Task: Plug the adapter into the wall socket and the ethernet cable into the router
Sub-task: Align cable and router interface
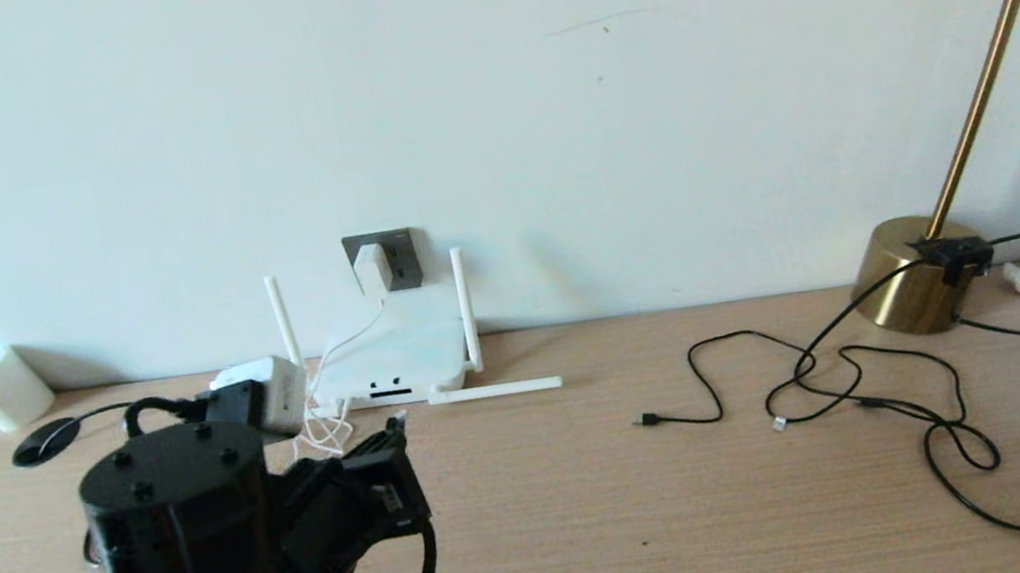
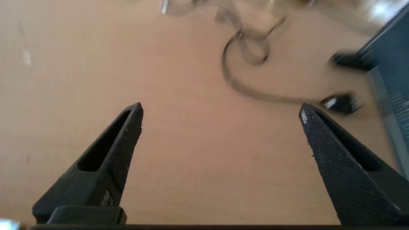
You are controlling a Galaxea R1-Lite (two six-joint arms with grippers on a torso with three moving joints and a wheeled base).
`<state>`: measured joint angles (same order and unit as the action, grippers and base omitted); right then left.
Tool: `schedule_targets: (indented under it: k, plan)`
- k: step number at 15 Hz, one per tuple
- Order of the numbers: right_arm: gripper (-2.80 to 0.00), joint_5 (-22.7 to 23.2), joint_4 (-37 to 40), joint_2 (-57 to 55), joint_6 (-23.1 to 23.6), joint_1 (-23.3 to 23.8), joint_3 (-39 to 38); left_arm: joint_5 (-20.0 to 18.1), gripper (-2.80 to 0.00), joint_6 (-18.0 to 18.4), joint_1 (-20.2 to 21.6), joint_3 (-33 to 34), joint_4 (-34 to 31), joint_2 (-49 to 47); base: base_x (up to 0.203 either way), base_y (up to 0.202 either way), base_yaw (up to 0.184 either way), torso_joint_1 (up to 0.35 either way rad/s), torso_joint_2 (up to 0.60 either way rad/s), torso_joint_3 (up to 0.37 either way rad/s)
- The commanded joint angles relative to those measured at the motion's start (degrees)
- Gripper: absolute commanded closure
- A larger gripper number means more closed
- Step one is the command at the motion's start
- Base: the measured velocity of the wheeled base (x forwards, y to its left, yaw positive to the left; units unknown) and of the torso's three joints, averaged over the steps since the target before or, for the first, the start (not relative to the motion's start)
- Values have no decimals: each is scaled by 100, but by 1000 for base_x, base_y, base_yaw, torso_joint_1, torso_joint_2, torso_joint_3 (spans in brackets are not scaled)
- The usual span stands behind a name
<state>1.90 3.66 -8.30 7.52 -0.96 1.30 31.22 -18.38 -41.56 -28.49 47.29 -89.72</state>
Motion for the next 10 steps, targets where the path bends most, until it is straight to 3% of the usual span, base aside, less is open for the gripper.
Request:
schedule_targets:
  k: [1,3,5,10]
  plan:
    - [-280,-31,-18,753,-45,44,1,82,0,-20,25,-131,31,-141,0,0,0,0,0,0]
    - [-280,-142,-82,822,-455,119,-15,381,0,-204,42,-133,79,-213,0,0,0,0,0,0]
    - [-280,-146,-93,821,-552,120,-7,470,0,-365,51,-88,86,-427,0,0,0,0,0,0]
    - [-280,-146,-93,821,-567,122,-7,597,0,-238,417,35,96,-711,0,0,0,0,0,0]
